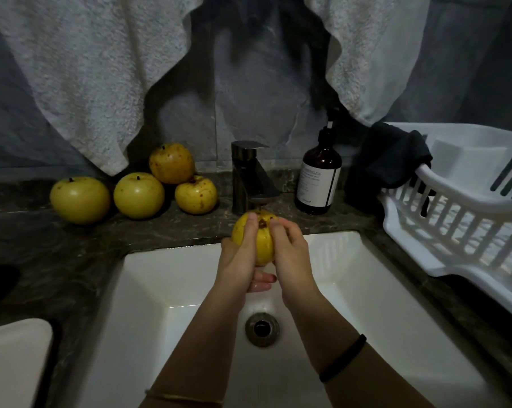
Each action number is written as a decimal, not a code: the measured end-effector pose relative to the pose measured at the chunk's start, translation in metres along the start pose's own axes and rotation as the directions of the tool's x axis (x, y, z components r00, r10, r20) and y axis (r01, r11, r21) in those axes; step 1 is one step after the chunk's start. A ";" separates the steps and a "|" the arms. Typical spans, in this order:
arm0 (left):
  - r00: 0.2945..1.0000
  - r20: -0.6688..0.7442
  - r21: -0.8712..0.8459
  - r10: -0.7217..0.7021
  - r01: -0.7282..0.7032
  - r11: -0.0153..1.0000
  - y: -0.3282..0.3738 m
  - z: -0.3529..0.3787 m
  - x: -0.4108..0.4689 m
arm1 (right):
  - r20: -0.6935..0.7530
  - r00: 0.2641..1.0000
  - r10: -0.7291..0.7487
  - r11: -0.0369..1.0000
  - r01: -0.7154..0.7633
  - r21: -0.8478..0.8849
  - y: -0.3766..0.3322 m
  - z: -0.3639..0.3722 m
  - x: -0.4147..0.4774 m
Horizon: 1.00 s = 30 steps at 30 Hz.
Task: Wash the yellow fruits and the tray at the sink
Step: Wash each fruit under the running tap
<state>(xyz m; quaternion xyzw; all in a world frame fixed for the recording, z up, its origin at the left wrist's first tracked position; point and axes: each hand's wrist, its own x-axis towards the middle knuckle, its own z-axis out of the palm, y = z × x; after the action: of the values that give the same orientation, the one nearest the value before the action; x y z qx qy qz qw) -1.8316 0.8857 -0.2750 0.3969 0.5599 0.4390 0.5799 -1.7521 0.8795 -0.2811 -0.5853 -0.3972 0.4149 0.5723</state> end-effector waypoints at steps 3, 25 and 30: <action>0.998 0.027 -0.100 -0.059 0.062 0.993 0.000 -0.002 -0.001 | -0.006 1.000 0.005 1.000 -0.005 -0.001 0.001 0.000 0.000; 0.991 0.121 -0.464 -0.064 0.113 0.879 -0.001 0.001 0.003 | 0.035 0.999 -0.021 0.996 0.018 0.088 -0.003 -0.001 -0.005; 0.990 0.082 -0.259 0.113 -0.088 0.962 -0.001 0.004 -0.004 | -0.033 0.999 0.020 0.996 -0.017 0.089 -0.002 -0.001 -0.001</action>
<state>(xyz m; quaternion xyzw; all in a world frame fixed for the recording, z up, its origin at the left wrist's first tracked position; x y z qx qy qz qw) -1.8277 0.8820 -0.2750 0.3678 0.4495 0.5164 0.6293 -1.7516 0.8783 -0.2795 -0.5700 -0.3634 0.4271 0.6004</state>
